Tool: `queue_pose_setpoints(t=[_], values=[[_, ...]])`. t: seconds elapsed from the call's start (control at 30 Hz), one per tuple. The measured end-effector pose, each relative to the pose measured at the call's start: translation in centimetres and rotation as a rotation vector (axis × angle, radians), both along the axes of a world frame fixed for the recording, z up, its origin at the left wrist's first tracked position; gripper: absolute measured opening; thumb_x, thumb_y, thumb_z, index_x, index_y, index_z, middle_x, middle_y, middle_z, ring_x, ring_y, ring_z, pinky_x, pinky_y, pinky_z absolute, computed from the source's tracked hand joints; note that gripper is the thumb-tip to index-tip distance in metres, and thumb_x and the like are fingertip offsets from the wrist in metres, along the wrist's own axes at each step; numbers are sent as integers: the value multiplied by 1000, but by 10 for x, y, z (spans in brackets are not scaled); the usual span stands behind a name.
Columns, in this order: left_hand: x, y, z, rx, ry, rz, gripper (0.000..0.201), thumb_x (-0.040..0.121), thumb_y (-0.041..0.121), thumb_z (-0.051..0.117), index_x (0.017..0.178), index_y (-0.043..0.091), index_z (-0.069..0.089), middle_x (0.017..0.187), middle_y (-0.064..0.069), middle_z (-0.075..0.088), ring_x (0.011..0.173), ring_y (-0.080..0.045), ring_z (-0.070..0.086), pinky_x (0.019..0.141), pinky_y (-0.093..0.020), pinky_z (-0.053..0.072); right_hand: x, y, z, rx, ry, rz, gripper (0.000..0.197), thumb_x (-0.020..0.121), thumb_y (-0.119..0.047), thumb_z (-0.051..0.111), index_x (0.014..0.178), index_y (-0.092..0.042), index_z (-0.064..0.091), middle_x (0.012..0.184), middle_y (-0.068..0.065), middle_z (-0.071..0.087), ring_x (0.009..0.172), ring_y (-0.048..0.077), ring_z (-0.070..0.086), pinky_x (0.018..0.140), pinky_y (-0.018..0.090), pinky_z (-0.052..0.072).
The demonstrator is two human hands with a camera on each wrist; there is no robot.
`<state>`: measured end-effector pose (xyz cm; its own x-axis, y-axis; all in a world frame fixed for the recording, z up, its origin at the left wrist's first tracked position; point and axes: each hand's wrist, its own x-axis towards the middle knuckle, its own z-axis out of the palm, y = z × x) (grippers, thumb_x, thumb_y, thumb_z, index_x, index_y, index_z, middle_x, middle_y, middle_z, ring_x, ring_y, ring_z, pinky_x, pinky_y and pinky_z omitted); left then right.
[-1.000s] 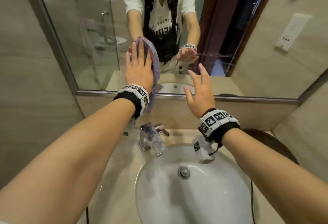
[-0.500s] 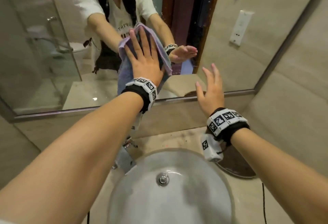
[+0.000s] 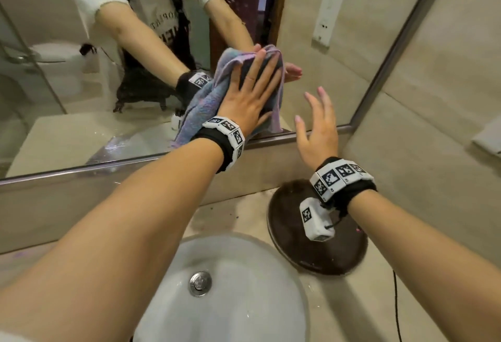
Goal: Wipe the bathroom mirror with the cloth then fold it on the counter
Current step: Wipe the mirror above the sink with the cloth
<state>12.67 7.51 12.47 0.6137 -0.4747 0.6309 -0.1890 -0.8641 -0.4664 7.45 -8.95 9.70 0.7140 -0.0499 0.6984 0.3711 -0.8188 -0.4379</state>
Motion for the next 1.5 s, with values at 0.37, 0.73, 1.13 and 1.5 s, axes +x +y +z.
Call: queue_pose_setpoints(t=[0.37,0.73,1.13,1.5], values=[[23,-50,-43,399,199,-290,58,85,30,29,139,18,44,145,-2,42,133,-24,41,112,-49,-3,3,-41,-27,-91,81,-9,47,89,-19,50,134,-4,45,148,19,31,136,34,32,112,40,26],[9,10,-48,569,264,-356,56,85,25,29,140,19,35,147,2,39,136,-20,37,112,-40,-13,-7,0,-22,-121,54,48,44,91,-17,50,132,-3,47,146,21,34,136,34,32,111,50,28],[-38,164,-14,223,24,-190,59,91,26,43,146,22,24,152,0,30,139,-23,19,113,-44,-10,-19,103,3,-144,-26,203,45,88,-16,53,130,-1,48,144,23,35,133,35,32,110,52,30],[-23,92,57,123,-100,-135,71,90,53,39,149,20,15,156,-5,17,142,-31,20,105,-58,4,-11,64,35,37,-72,114,46,92,-16,50,134,0,43,146,21,31,137,34,28,114,50,23]])
